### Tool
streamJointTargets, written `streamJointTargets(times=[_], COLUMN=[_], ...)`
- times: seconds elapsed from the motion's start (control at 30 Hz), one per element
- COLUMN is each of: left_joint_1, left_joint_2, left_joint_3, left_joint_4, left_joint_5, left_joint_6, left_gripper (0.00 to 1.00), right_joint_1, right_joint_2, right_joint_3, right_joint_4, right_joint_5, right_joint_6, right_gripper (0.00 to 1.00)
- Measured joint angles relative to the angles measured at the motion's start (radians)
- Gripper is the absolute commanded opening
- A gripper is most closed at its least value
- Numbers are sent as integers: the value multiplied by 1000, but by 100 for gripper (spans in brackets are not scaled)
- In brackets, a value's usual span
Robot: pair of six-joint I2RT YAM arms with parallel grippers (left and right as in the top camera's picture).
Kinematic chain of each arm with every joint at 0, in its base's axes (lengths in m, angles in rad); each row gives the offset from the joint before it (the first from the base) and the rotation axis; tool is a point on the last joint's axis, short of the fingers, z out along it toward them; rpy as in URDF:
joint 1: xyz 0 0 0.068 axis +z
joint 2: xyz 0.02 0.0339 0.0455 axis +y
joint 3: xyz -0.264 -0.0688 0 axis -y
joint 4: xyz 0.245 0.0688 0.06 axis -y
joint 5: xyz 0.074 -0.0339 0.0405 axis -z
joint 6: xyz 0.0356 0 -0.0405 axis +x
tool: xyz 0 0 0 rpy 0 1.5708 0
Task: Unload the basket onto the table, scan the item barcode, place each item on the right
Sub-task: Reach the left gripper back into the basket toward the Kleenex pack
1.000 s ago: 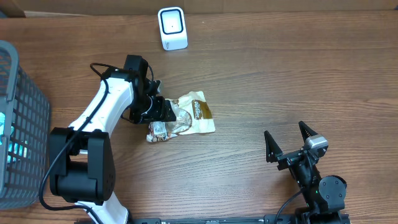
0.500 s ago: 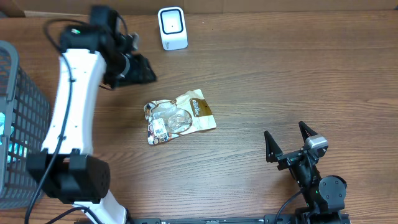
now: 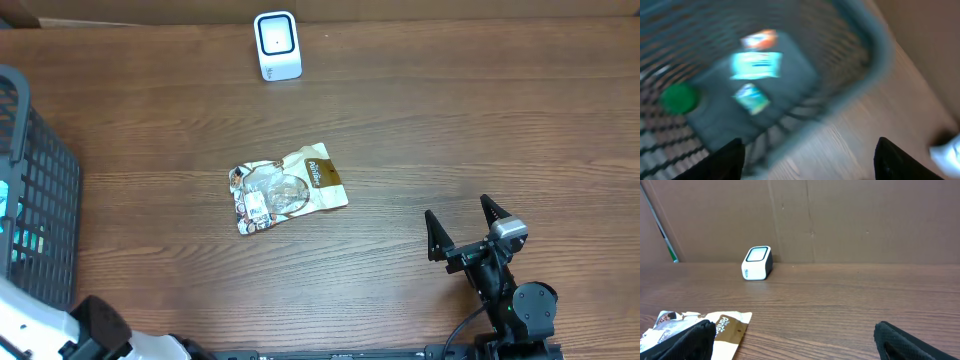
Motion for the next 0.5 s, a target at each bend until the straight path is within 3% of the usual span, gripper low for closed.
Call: streamJointTargets(times=[0.23,0.5], left_joint_1=[166,165], left_joint_2=[92,218], left_joint_3=[-195,-492], left_joint_4=[95,292], left_joint_5=[-3,-4], left_joint_6=[-120,-173], left_gripper=[67,70], right_joint_1=[0,0], right_joint_2=[0,0], right_joint_3=[0,0], right_joint_4=[0,0], right_joint_5=[0,0], right_joint_6=[0,0], right_gripper=[100,100])
